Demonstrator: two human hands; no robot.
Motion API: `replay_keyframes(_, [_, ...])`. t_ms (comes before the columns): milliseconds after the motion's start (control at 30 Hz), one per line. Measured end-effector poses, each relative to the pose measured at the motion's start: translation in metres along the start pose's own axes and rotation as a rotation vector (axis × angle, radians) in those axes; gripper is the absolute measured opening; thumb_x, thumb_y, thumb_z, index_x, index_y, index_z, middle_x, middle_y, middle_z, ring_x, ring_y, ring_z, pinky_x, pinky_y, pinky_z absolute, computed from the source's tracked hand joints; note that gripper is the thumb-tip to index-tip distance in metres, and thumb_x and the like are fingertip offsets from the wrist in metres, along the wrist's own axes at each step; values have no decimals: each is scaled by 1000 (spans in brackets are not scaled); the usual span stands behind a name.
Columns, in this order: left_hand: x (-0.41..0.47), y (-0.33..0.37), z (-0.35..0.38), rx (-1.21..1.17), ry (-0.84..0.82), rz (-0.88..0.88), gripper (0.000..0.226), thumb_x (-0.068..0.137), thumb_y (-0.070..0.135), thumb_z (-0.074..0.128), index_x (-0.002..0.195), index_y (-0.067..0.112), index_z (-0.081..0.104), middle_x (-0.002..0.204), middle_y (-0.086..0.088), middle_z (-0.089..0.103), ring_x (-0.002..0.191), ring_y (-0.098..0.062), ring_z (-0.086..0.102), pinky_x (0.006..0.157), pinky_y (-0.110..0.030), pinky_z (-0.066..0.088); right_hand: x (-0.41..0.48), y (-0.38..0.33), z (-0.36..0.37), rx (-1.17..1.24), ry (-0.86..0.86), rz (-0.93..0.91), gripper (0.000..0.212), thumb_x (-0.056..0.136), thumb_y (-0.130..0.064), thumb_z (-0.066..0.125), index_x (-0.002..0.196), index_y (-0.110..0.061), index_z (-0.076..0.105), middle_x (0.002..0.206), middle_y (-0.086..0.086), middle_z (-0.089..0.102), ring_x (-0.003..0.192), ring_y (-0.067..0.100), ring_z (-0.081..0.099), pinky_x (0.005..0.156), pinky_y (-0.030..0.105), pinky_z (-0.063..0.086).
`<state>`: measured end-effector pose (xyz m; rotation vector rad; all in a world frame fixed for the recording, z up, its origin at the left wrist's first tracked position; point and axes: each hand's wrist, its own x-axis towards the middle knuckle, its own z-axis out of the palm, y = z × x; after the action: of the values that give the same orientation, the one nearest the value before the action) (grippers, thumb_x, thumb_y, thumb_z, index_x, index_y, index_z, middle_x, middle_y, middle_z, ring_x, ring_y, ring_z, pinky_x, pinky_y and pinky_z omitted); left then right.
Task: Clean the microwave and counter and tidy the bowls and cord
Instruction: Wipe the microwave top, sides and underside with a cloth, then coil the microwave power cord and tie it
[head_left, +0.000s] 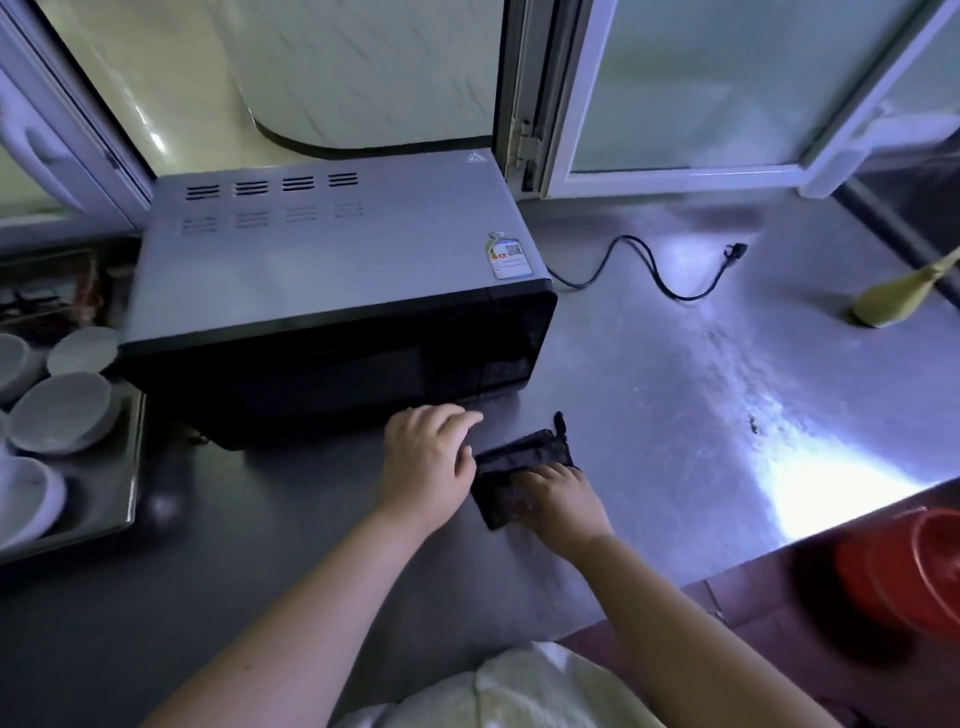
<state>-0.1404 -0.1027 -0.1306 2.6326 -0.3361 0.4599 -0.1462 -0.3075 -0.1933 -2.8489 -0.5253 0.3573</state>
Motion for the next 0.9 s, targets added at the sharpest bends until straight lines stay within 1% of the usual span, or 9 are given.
replay_keyframes(100, [-3,8,12,-33,-98,-17,28,73,20,60,98,21,72,97,6,66,91,-23,62,81,-39,44,-5,-4,-16,4,40,52,23,85,-32,60,105,-23,67,107,-1,66,105,27,57,85,36,45])
replay_keyframes(167, [1,15,18,-74,-173,-38,22,76,23,60,94,21,72,94,6,66,89,-24,62,76,-39,47,-11,-5,-28,57,62,121,23,87,-27,57,108,-21,64,110,0,63,106,27,54,79,37,48])
replay_keyframes(233, [8,21,25,-87,-236,-37,18,79,24,63,94,22,72,94,6,65,89,-24,60,73,-38,47,-19,-2,-39,93,92,178,25,90,-25,55,113,-23,63,114,-1,62,107,26,53,76,35,48])
replay_keyframes(333, [19,33,32,-79,-262,0,10,77,23,68,86,23,70,88,6,64,88,-25,58,72,-37,45,-32,8,-57,89,106,214,31,94,-25,53,124,-25,60,119,-3,62,111,24,52,82,35,47])
replay_keyframes(433, [35,52,38,-58,-250,9,4,74,21,69,78,23,69,82,5,63,86,-26,58,72,-37,42,-40,25,-75,106,132,225,32,96,-28,53,127,-24,59,127,-4,60,118,22,50,91,34,44])
replay_keyframes(533, [47,76,48,-56,-249,8,5,77,20,67,81,23,68,83,5,63,85,-26,57,73,-36,41,-41,47,-86,109,172,227,31,97,-31,53,126,-26,59,129,-7,59,120,20,50,95,31,41])
replay_keyframes(667, [64,111,72,-2,-305,24,14,87,27,57,97,26,66,98,8,62,96,-21,55,81,-34,35,-37,89,-99,100,188,195,32,97,-32,52,127,-25,59,129,-6,59,120,19,50,97,29,35])
replay_keyframes(733, [75,128,88,35,-327,-17,17,88,29,55,101,26,66,101,7,62,99,-21,56,84,-35,35,-34,117,-105,89,173,162,32,97,-32,50,128,-25,58,130,-7,58,122,18,48,97,28,32])
replay_keyframes(900, [95,178,126,114,-328,-184,19,83,30,58,99,27,67,99,4,65,95,-26,59,79,-34,37,-27,198,-129,11,89,58,33,96,-32,49,127,-27,59,132,-6,57,122,19,47,100,31,30])
